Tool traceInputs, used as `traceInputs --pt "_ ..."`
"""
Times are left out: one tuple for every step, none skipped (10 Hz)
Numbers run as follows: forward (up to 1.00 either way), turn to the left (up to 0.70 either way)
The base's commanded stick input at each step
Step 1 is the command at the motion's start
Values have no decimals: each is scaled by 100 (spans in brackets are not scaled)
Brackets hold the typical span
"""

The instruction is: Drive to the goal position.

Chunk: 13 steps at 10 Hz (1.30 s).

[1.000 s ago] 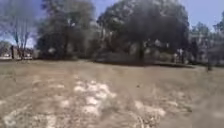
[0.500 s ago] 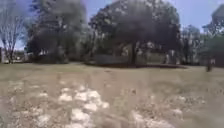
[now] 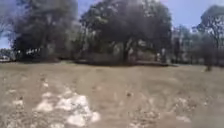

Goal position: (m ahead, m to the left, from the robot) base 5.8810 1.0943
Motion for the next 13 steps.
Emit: traceInputs --pt "70 -2" --pt "70 -12" --pt "70 -35" --pt "70 -35" --pt "70 -35" --pt "70 -7" --pt "70 0" --pt "70 0" --pt "70 0" --pt "70 0" --pt "70 -17" --pt "70 -35" --pt "70 -25"
